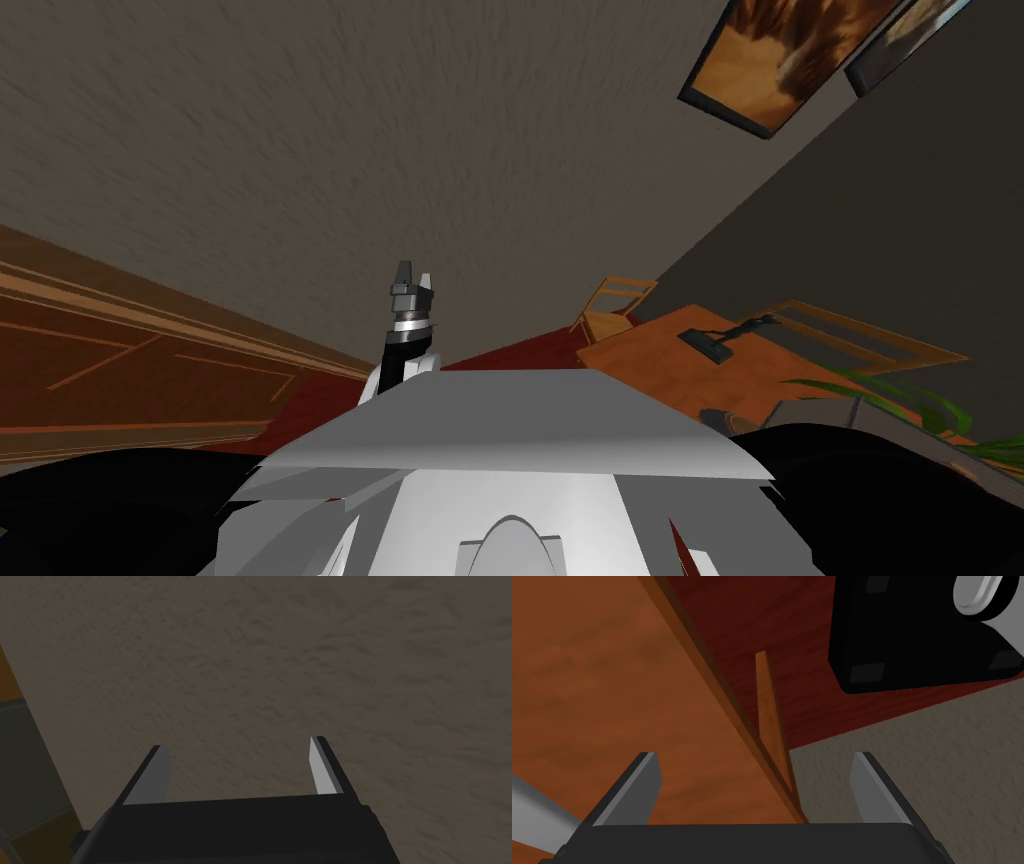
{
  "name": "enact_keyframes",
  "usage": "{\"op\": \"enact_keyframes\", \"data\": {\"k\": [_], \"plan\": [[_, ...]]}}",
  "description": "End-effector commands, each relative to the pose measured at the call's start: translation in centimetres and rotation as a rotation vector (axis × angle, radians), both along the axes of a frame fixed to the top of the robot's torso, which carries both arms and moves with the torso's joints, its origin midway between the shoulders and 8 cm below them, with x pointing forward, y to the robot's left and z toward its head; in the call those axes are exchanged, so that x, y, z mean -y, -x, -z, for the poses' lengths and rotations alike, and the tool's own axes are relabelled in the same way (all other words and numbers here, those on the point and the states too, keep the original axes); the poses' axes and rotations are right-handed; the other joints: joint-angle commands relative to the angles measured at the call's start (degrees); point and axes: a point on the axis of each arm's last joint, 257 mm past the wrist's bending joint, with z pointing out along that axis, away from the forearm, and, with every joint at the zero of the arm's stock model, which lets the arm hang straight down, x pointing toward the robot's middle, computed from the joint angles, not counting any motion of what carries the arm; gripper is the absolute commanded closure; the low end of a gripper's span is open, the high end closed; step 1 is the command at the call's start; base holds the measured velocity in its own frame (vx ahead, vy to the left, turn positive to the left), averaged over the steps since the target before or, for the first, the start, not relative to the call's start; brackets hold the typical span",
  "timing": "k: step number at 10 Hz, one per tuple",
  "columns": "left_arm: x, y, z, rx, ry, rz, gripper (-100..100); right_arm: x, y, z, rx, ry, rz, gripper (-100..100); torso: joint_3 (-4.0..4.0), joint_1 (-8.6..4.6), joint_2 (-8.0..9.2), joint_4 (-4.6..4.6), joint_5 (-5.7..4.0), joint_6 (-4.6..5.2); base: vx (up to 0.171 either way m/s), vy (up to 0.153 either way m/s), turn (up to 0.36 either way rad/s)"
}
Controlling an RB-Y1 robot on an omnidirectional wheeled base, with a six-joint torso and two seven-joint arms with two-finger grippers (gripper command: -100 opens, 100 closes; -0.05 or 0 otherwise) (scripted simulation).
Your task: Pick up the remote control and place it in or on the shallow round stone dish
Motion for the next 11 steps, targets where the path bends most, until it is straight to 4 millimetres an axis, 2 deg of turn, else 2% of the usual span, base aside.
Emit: {"op": "enact_keyframes", "data": {"k": [1,2,3,4,5,7,9,10,11], "plan": [[0.0,0.0,0.0,0.000,0.000,0.000,0,1.8,2.6,-0.4,-0.081,0.050,-0.049,-100,0.00,0.00,0.00,0.00,0.00,0.00,-0.002,-0.225,0.399],[0.0,0.0,0.0,0.000,0.000,0.000,0,2.5,4.0,-0.5,-0.123,0.070,-0.077,-100,-0.02,-0.24,-0.05,0.00,-0.07,-0.04,0.019,-0.242,0.346],[0.0,0.0,0.0,0.000,0.000,0.000,0,2.5,4.0,-0.5,-0.123,0.070,-0.077,-100,-0.06,-0.34,-0.13,-0.01,-0.10,0.00,0.020,-0.163,0.076],[0.0,0.0,0.0,0.000,0.000,0.000,0,2.5,4.0,-0.5,-0.123,0.070,-0.077,-100,-0.09,-0.09,-0.16,-0.02,-0.08,0.07,0.012,-0.044,-0.046],[0.0,0.0,0.0,0.000,0.000,0.000,0,3.0,5.2,-0.6,-0.159,0.086,-0.102,-100,-0.08,0.32,-0.14,-0.02,0.00,0.09,-0.013,-0.044,0.183],[0.0,0.0,0.0,0.000,0.000,0.000,0,3.2,7.0,-0.4,-0.213,0.103,-0.145,-100,-0.02,0.19,-0.05,0.00,0.01,0.01,-0.033,-0.144,0.280],[0.0,0.0,0.0,0.000,0.000,0.000,0,2.9,7.5,-0.1,-0.230,0.103,-0.162,-100,0.02,-0.10,0.02,0.02,-0.07,0.05,-0.031,-0.153,0.118],[0.0,0.0,0.0,0.000,0.000,0.000,0,1.5,7.7,1.0,-0.240,0.087,-0.187,-100,-0.02,0.10,-0.05,0.01,-0.04,0.09,-0.019,-0.093,0.176],[0.0,0.0,0.0,0.000,0.000,0.000,0,1.5,7.7,1.0,-0.240,0.087,-0.187,-100,-0.03,0.20,-0.07,0.00,-0.02,0.03,-0.026,-0.076,0.108]]}}
